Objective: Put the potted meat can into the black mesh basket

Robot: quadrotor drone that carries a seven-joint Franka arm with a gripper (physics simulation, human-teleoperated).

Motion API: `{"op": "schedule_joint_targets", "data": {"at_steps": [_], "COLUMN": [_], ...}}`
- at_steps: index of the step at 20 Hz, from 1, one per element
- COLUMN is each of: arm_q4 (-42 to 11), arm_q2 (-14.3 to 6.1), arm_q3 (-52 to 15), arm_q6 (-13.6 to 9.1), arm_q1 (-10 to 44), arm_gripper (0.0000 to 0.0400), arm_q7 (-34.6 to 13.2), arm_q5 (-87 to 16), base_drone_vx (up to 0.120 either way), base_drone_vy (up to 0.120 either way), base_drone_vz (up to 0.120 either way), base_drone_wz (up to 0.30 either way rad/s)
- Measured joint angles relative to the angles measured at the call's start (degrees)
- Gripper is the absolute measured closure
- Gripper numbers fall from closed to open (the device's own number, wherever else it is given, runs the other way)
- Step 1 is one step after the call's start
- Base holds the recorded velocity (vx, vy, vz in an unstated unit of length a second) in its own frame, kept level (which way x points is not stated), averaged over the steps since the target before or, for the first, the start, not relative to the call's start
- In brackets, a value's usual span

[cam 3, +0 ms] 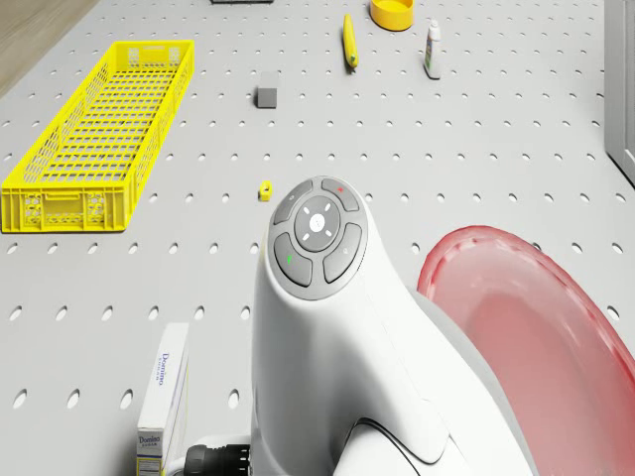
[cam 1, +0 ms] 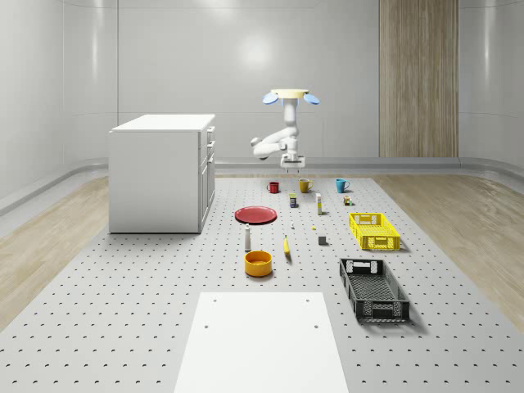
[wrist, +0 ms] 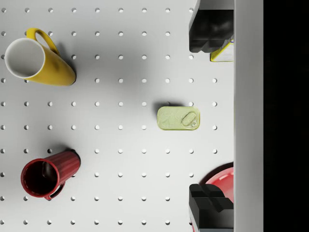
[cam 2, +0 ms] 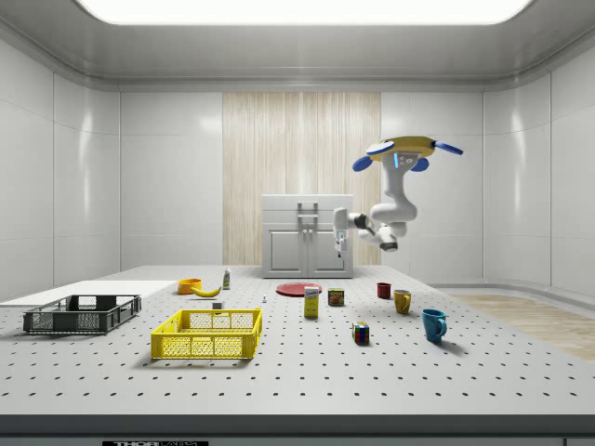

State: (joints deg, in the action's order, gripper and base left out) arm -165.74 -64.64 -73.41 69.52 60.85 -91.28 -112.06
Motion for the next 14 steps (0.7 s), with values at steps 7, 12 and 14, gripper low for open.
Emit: {"op": "schedule_joint_targets", "data": {"at_steps": [7, 12, 14], "arm_q4": [0.1, 0.2, 0.3], "arm_q2": [-2.1, -3.5, -4.0], "arm_q3": [-0.7, -1.1, -1.3], "arm_q6": [1.8, 3.1, 3.6], "arm_q1": [0.8, 1.3, 1.5], "arm_gripper": [0.0, 0.0, 0.0], "arm_q7": [-0.7, -1.2, -1.4], "arm_q5": [1.1, 1.8, 2.1], "base_drone_vx": [0.051, 0.0, 0.0], "base_drone_vy": [0.0, 0.0, 0.0], "base_drone_vz": [-0.12, -0.12, -0.12], "base_drone_wz": [0.0, 0.0, 0.0]}}
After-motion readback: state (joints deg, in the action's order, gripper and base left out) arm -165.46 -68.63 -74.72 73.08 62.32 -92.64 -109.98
